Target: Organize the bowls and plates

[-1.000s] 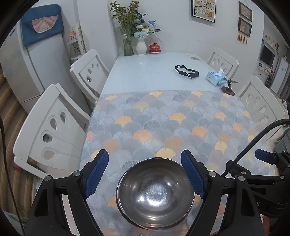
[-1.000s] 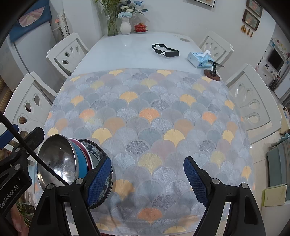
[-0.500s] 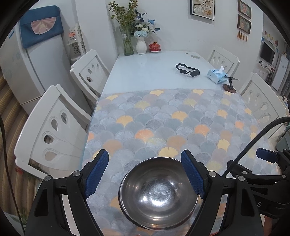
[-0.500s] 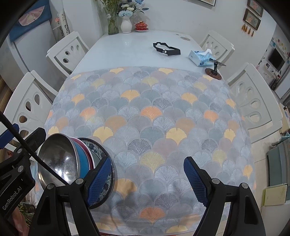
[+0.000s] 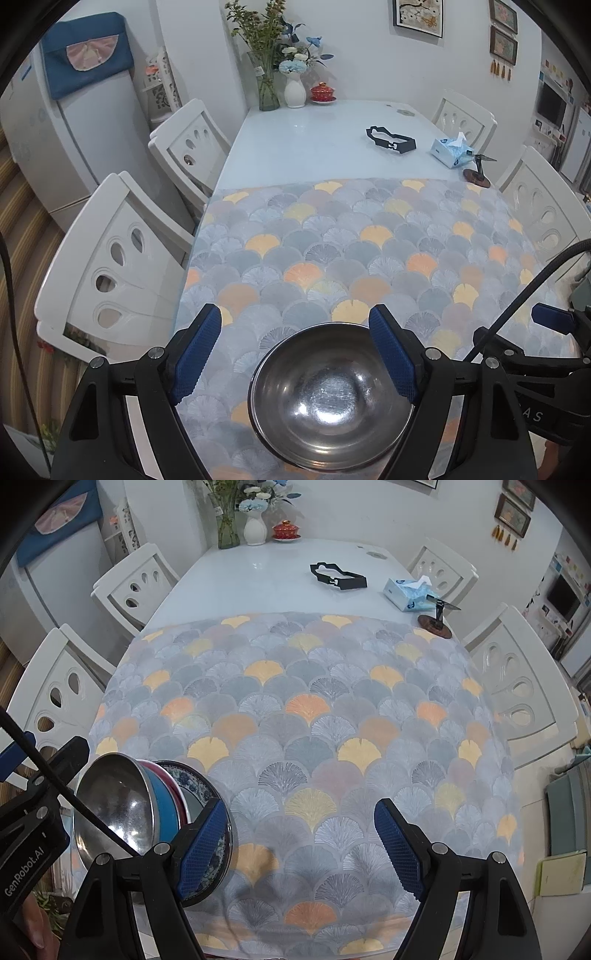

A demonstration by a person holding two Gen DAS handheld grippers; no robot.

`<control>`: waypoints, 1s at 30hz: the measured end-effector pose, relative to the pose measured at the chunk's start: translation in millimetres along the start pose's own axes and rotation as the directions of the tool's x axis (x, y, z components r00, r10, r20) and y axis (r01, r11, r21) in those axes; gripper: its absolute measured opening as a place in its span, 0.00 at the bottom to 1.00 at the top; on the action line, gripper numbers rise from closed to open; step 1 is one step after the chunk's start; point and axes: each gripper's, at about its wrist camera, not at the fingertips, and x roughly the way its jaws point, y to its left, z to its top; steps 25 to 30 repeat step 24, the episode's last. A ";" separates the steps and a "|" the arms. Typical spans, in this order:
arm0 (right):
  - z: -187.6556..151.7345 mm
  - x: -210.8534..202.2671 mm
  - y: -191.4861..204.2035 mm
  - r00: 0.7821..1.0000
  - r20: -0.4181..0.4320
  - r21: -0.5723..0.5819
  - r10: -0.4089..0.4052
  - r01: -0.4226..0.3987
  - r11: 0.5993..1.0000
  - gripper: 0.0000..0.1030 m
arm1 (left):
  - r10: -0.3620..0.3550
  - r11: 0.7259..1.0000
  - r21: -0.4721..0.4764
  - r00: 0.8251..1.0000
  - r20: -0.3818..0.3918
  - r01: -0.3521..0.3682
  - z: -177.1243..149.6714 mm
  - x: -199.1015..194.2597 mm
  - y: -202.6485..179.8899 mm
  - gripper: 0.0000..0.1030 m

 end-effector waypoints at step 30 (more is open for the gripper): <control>3.3 1.2 0.3 1.000 0.010 -0.007 -0.007 0.007 1.000 0.78 | 0.068 0.997 0.015 0.995 0.076 -0.070 3.9 -1.6 -0.3 0.79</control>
